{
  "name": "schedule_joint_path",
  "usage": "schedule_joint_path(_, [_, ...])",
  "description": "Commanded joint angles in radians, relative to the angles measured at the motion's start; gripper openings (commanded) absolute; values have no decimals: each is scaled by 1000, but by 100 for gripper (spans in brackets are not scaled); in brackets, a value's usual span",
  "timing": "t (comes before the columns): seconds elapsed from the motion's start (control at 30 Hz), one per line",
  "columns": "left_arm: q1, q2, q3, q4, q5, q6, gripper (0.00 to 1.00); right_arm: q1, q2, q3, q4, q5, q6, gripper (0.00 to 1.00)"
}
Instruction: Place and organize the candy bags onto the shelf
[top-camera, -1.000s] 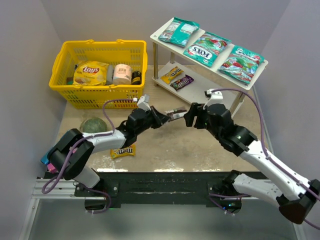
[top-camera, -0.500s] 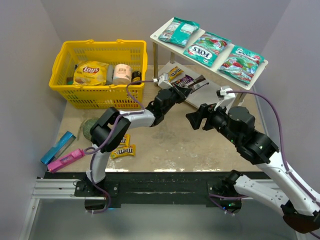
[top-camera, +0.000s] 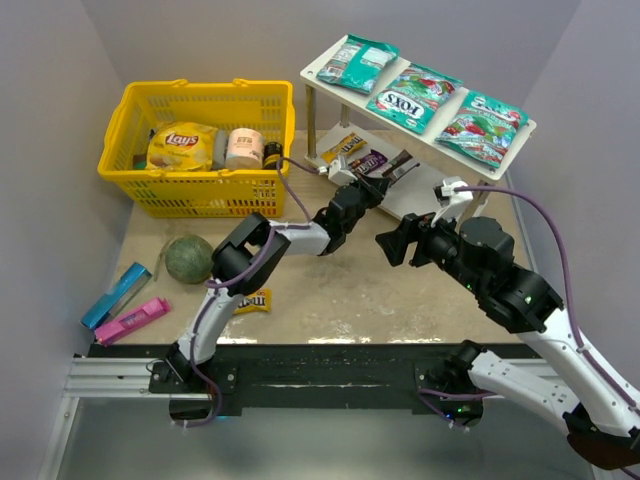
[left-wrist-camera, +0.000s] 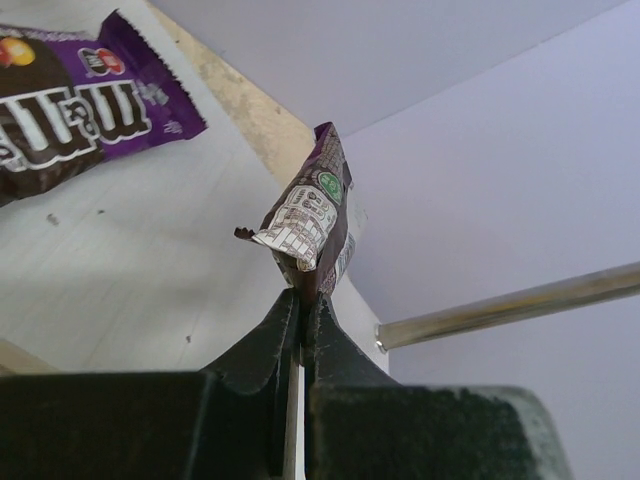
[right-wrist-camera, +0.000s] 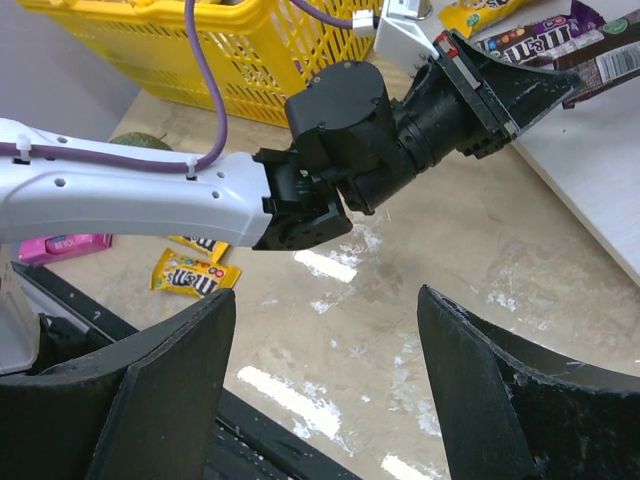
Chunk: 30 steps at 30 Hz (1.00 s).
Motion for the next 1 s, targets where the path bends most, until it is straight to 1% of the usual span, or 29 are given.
schedule_joint_path(0.0, [-9,27,21,69,-129,-55,0,1,-9,20,3,19,-21,77])
schedule_joint_path(0.2, [-9,71,70,9,-135,-80,0,-1,-18,11,3,45,-20,78])
schedule_joint_path(0.37, [-9,80,66,-58,-160,-153,0,1,-13,14,6,57,-26,78])
schedule_joint_path(0.43, [-7,80,60,-65,-175,-172,4,-1,-7,14,3,68,-26,78])
schedule_joint_path(0.67, [-19,67,49,-74,-184,-162,9,-1,-16,19,-4,123,-21,78])
schedule_joint_path(0.7, [-25,60,49,-79,-189,-162,11,1,-16,19,-3,126,-18,78])
schedule_joint_path(0.73, [-29,57,46,-83,-201,-164,21,1,-20,20,-6,135,-15,78])
schedule_joint_path(0.8, [-38,47,37,-88,-213,-162,23,1,-24,22,-13,172,-7,78])
schedule_joint_path(0.93, [-47,27,17,-106,-239,-164,38,1,-35,42,-30,206,-9,78])
schedule_joint_path(0.97, [-50,22,14,-134,-247,-164,39,1,-33,45,-36,210,-9,78])
